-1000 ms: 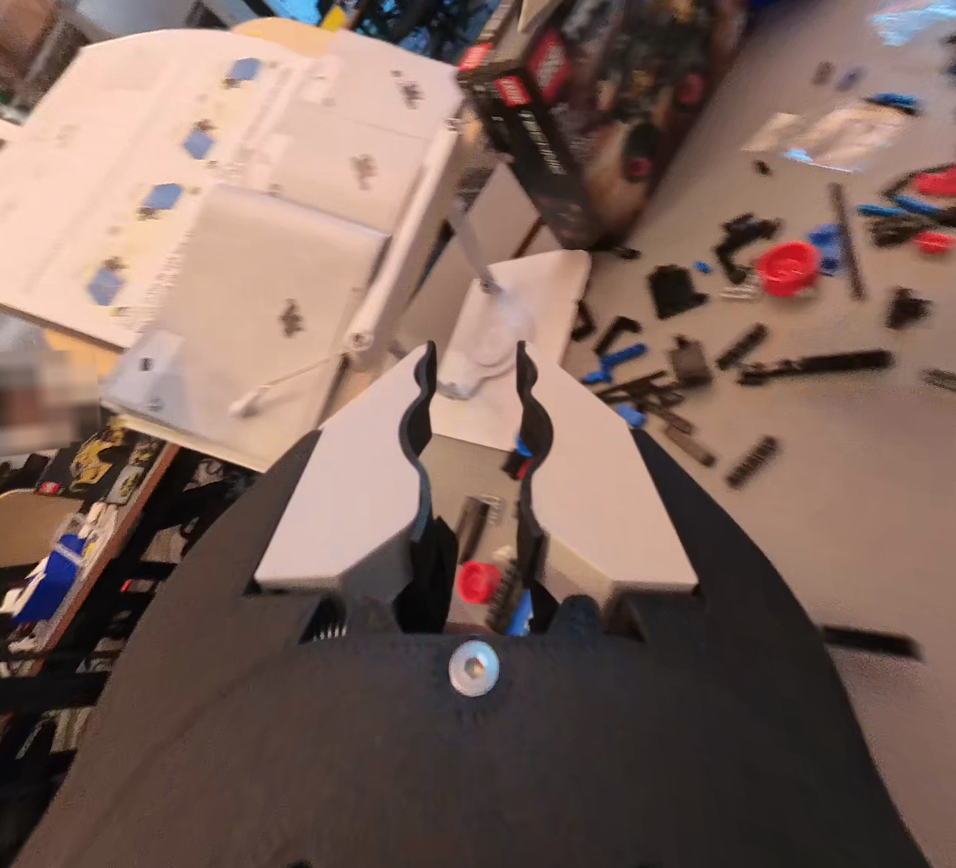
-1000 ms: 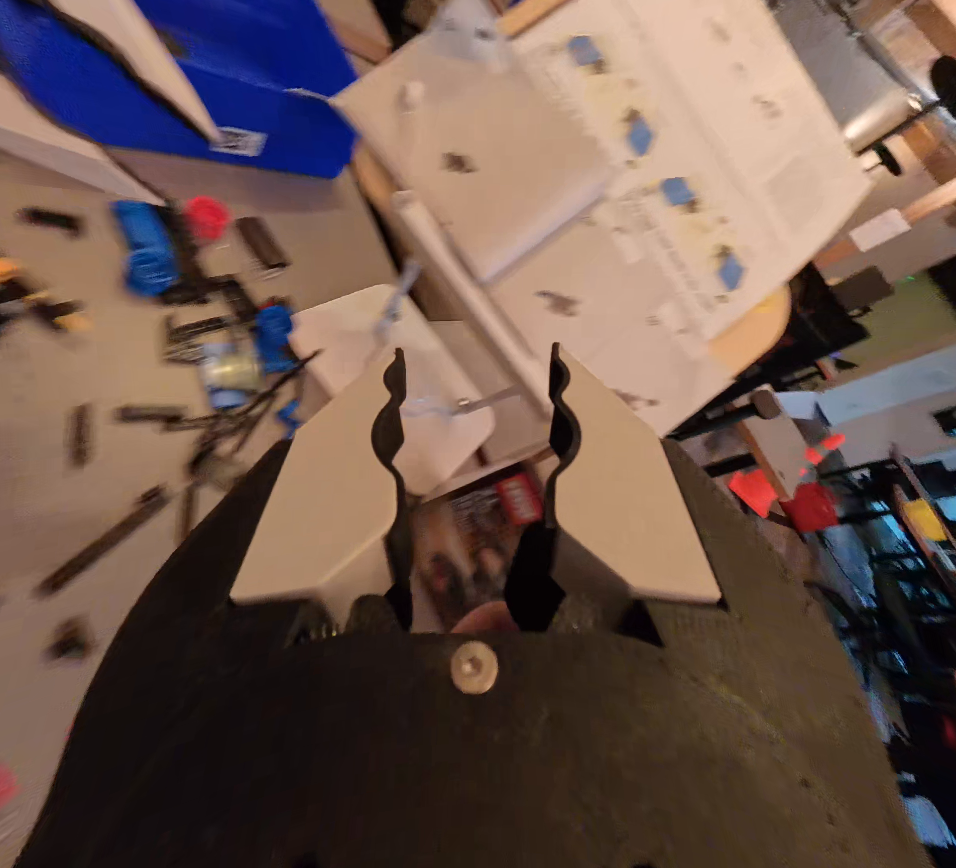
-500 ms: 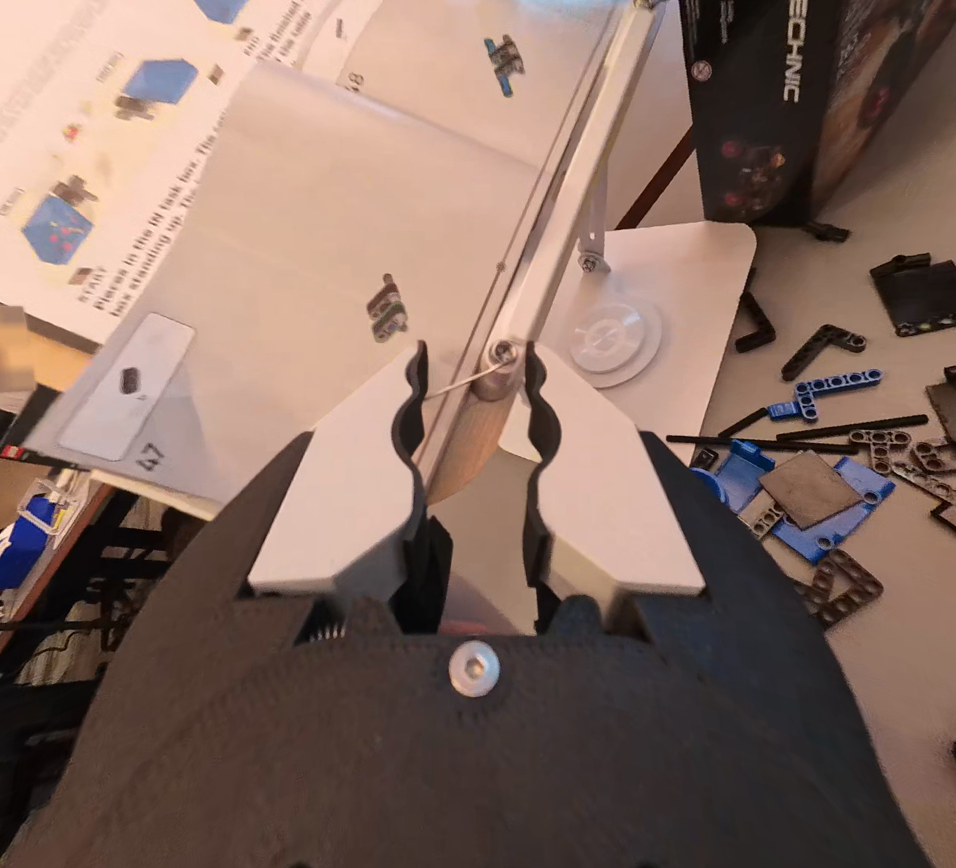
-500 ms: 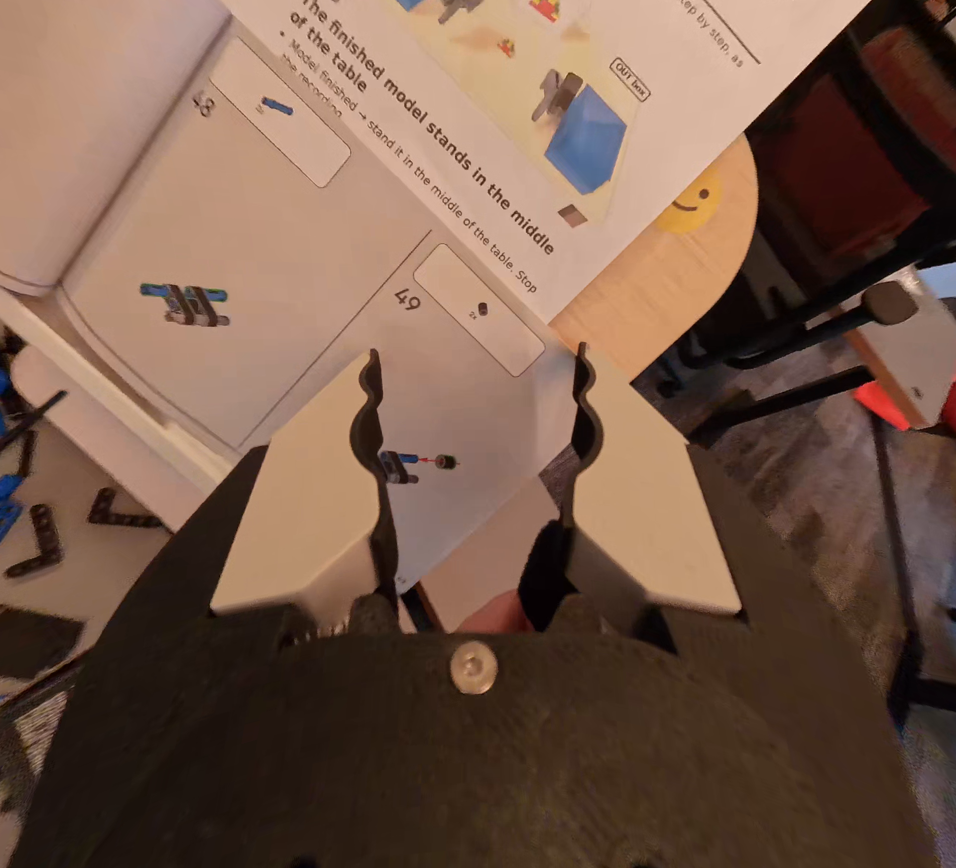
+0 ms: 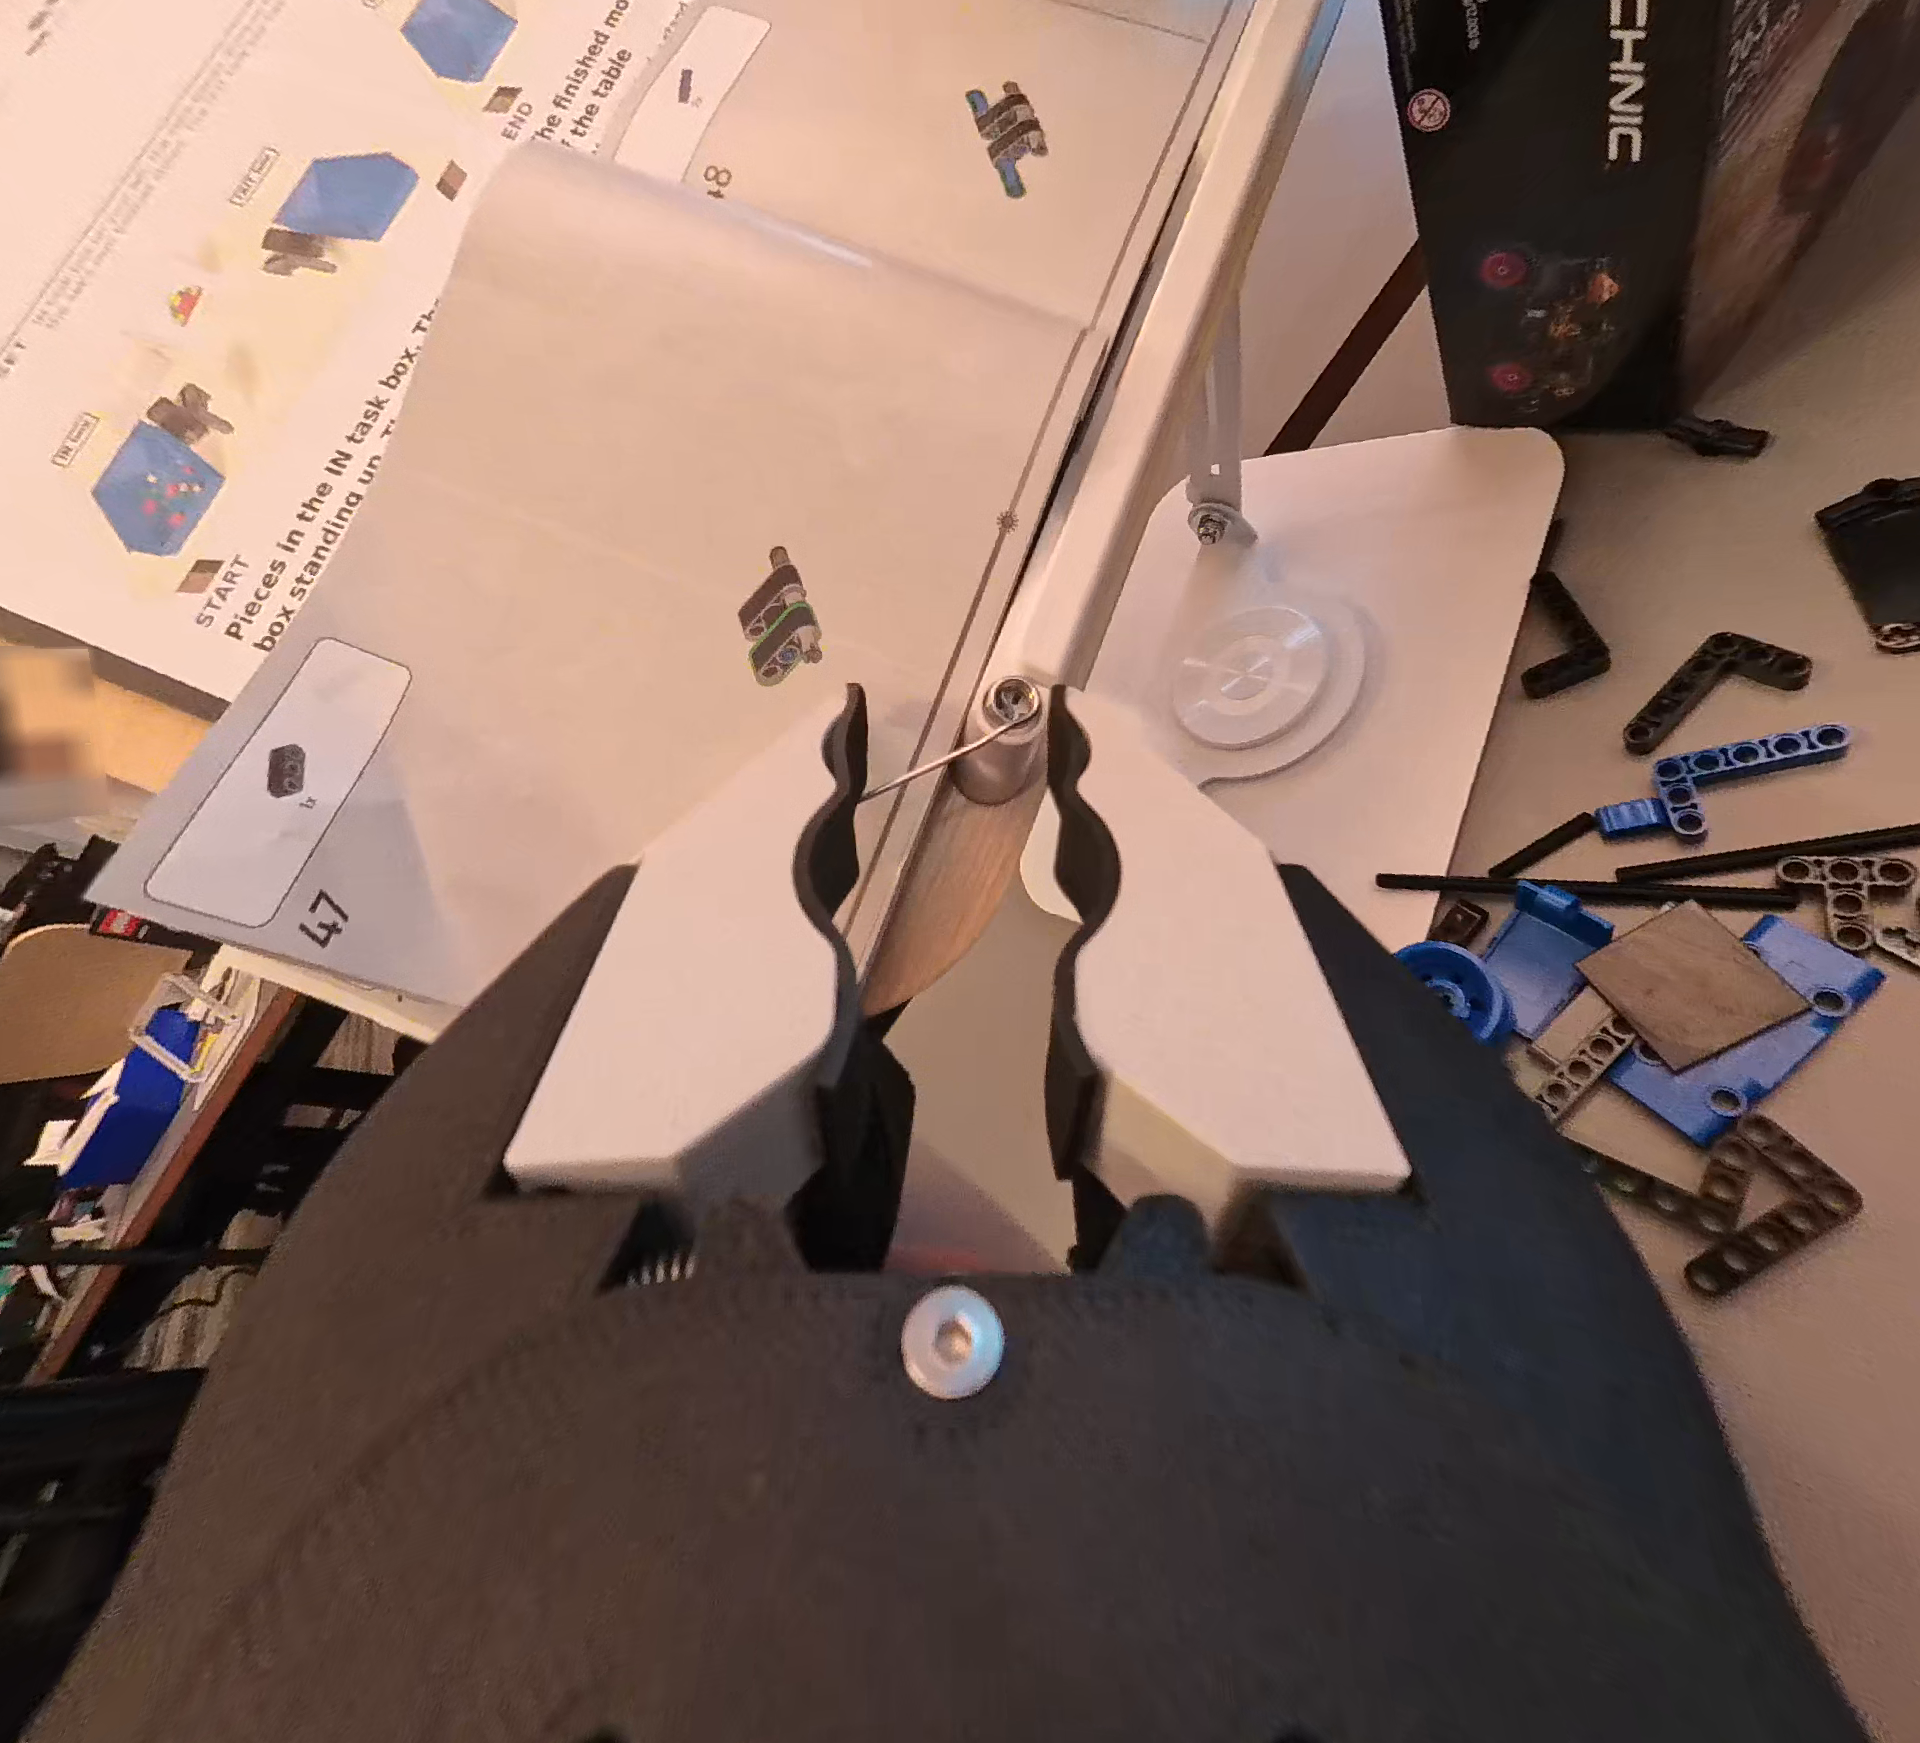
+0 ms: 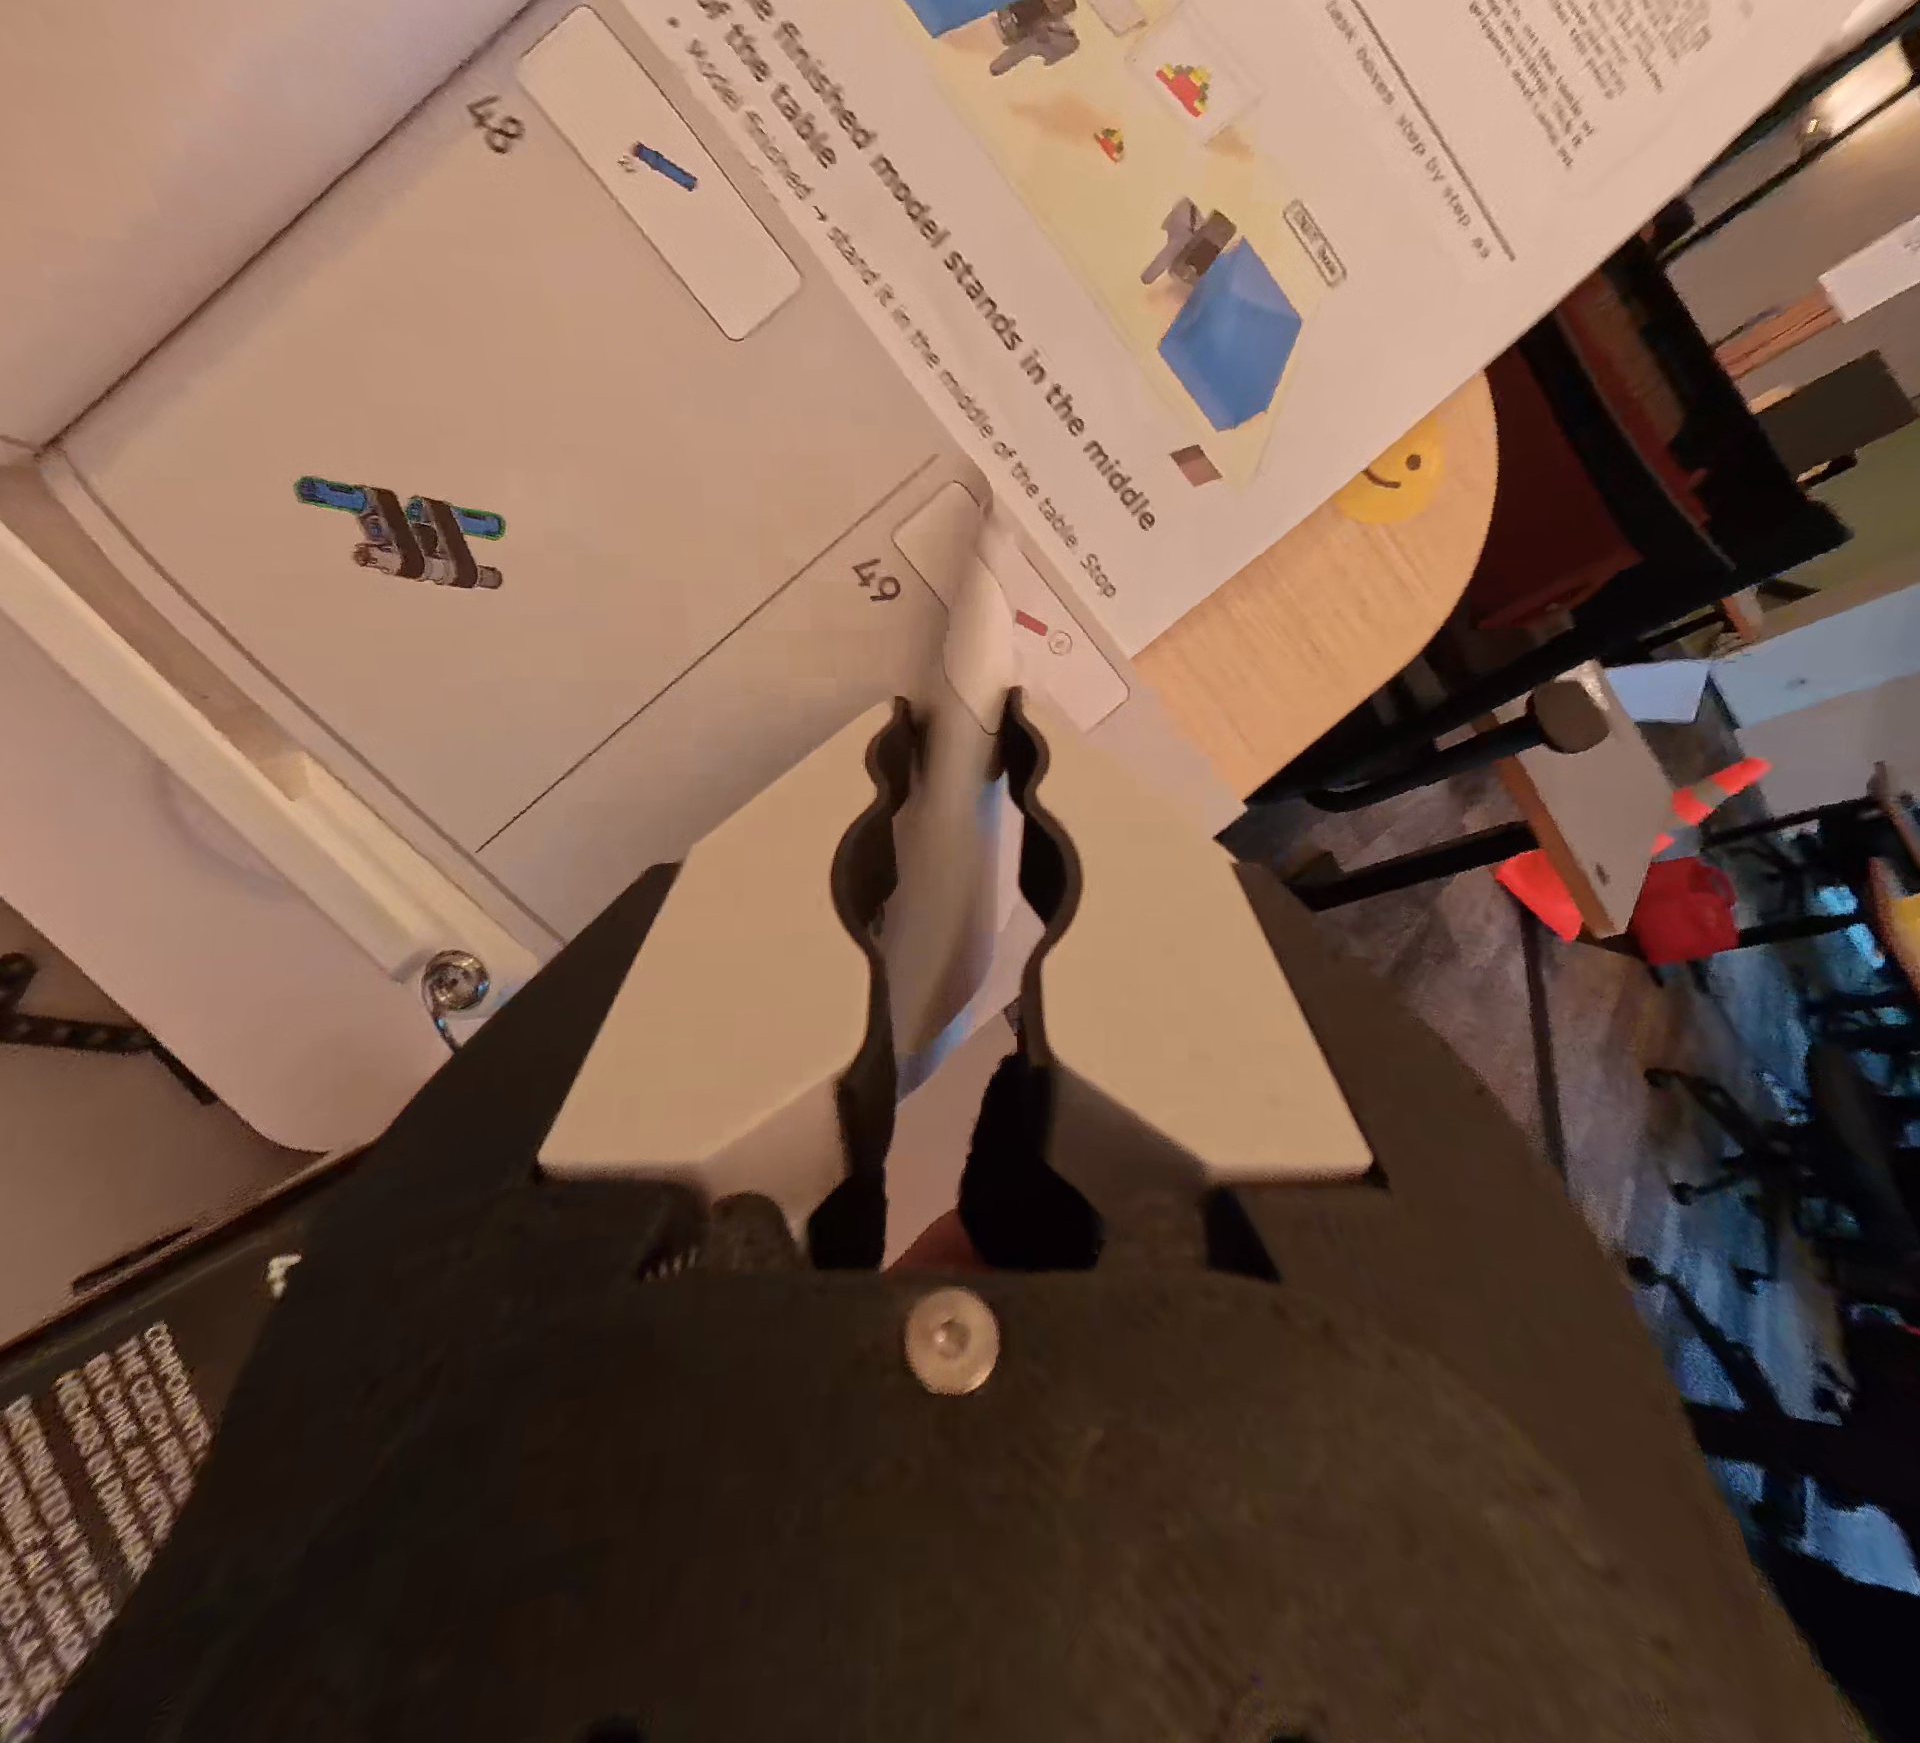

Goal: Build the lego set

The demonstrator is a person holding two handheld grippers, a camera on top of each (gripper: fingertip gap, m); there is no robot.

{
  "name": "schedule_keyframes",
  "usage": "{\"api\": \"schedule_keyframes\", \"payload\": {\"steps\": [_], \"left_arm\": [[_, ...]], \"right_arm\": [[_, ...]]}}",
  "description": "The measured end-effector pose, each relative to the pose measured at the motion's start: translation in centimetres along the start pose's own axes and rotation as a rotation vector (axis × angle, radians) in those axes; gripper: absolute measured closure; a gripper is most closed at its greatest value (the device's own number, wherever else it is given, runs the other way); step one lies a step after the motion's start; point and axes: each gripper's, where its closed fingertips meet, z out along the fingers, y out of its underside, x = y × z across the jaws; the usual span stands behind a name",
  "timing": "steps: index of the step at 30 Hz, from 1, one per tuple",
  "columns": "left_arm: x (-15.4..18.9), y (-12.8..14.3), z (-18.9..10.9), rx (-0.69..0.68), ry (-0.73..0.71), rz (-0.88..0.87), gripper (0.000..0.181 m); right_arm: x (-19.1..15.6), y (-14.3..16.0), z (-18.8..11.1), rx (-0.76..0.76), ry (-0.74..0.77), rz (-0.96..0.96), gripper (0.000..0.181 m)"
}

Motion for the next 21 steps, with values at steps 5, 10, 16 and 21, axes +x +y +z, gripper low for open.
{"api": "schedule_keyframes", "payload": {"steps": [5, 10, 16, 21], "left_arm": [[0.1, 0.2, -0.1, -0.011, -0.002, 0.021, 0.152], [-0.1, -0.4, 0.0, 0.015, -0.008, 0.029, 0.150], [0.7, -0.1, 0.3, -0.026, 0.055, 0.016, 0.162], [1.8, 0.6, 0.0, -0.094, 0.115, -0.012, 0.155]], "right_arm": [[0.3, -0.9, -1.3, 0.039, 0.005, 0.033, 0.170], [-0.8, -2.2, -2.7, 0.083, -0.096, 0.110, 0.181], [-2.9, -5.3, -4.5, 0.156, -0.287, 0.224, 0.181], [-4.8, -8.9, -6.1, 0.259, -0.423, 0.294, 0.181]]}}
